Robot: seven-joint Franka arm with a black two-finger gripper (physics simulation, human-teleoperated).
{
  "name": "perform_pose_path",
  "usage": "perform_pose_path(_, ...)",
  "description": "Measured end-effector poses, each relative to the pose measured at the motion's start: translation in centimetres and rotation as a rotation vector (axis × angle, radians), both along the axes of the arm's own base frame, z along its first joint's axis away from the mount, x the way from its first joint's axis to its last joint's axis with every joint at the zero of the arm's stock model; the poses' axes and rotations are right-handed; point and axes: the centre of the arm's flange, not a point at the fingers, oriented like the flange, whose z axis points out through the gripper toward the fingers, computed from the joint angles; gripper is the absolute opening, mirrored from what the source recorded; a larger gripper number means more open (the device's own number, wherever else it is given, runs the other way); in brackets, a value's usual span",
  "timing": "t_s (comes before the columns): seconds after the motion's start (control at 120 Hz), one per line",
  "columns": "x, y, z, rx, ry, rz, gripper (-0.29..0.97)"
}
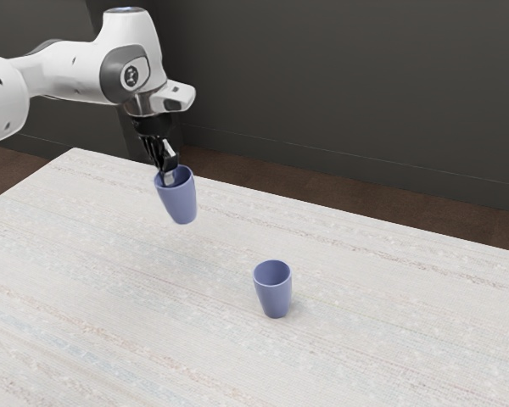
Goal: Place the left cup onto the right cup
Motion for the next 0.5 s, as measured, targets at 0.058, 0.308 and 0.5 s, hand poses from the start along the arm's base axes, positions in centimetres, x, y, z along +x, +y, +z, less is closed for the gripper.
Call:
perform_pose_path(0.058, 0.0, -1.0, 0.0, 0.000, 0.000, -0.016, -0.11)
perform_pose_path(0.308, 0.0, -4.7, -0.1, 0.000, 0.002, -0.073, -0.11)
perform_pose_path(0.5, -0.1, -7.2, -0.2, 0.000, 0.004, -0.114, -0.11)
